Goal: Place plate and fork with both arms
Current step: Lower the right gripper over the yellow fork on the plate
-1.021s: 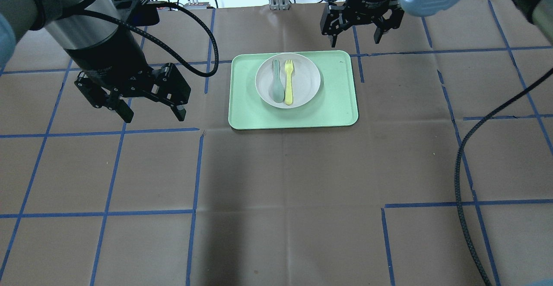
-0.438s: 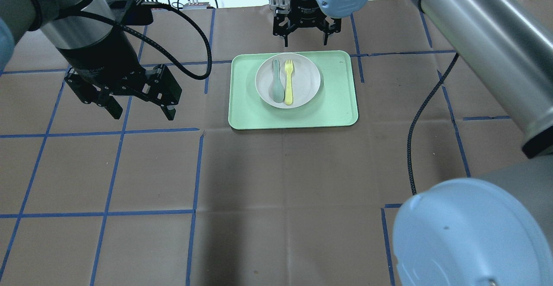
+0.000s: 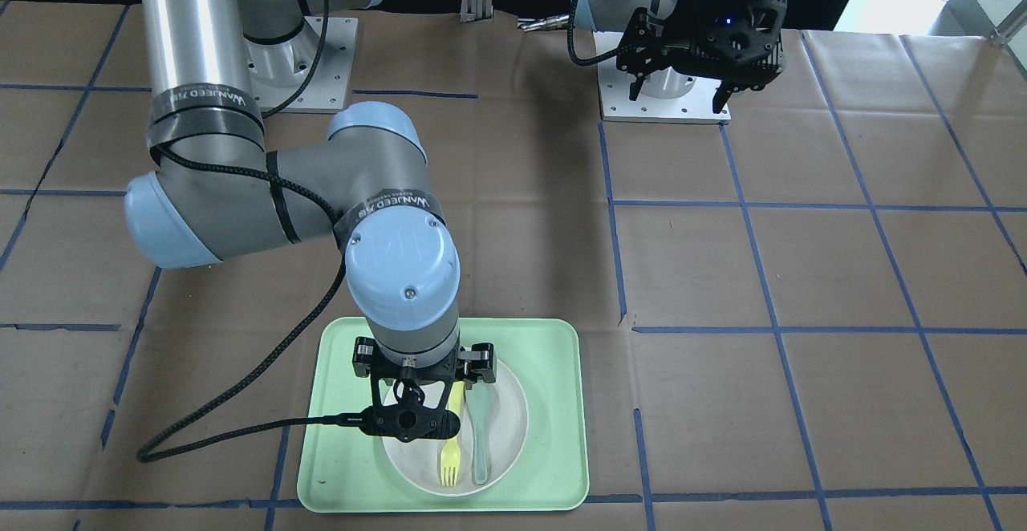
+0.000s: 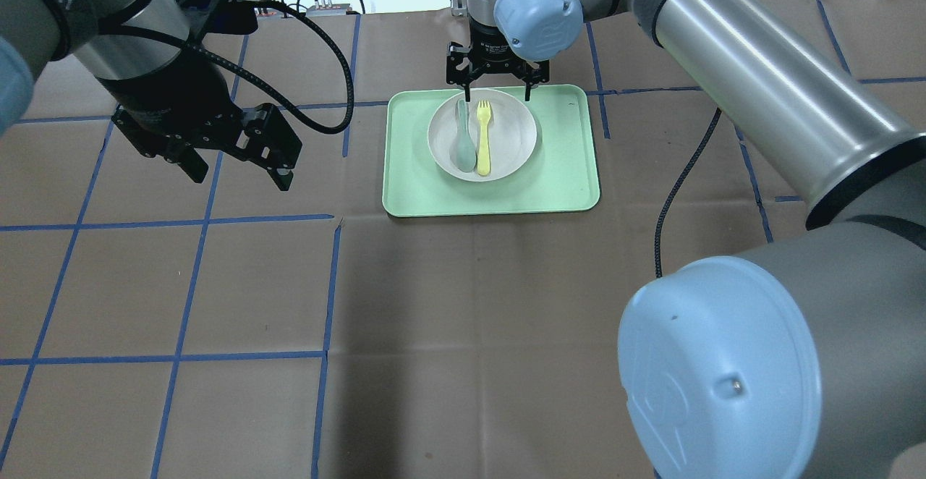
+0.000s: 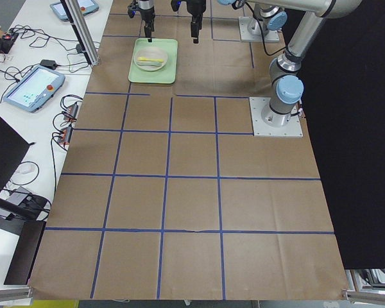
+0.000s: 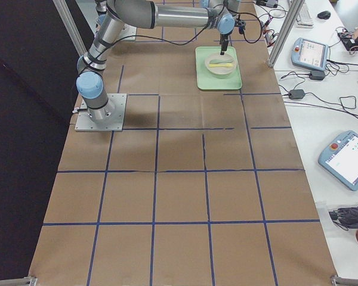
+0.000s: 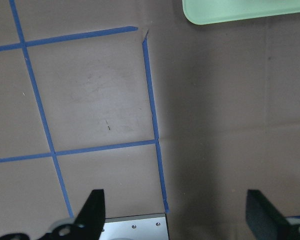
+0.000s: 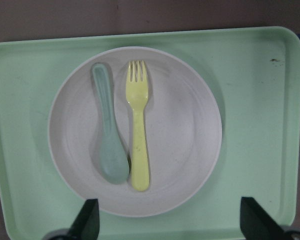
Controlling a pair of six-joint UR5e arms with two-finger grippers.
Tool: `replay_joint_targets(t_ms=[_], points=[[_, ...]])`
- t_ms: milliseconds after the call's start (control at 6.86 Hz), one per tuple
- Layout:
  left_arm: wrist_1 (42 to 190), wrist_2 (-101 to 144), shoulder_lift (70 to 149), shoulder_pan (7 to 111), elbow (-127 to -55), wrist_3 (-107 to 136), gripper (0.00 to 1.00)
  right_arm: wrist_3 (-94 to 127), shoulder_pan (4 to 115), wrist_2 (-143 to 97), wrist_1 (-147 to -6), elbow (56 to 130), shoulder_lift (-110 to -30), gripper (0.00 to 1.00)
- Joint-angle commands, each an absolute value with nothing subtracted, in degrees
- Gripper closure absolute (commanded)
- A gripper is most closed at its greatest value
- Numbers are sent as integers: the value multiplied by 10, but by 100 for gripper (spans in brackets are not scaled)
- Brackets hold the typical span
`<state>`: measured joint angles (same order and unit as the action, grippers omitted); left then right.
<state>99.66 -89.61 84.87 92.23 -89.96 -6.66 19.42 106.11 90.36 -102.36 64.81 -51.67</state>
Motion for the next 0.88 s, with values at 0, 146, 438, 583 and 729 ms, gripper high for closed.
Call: replay_joint_targets(t_ms=[0, 146, 438, 583, 729], points=[[992, -896, 843, 922, -908, -66, 0, 195, 1064, 906, -1058, 652, -487, 1], [993, -896, 843, 922, -908, -65, 0, 196, 1064, 906, -1070, 651, -472, 4], [994, -895, 842, 922, -908, -59, 0, 199, 1064, 905, -1080, 650, -455, 16], [993, -895, 842, 922, -908, -57, 0, 199, 1064, 904, -1079, 650, -455, 30], [993, -895, 842, 922, -908, -57, 0, 199, 1064, 904, -1080, 650, -454, 40]])
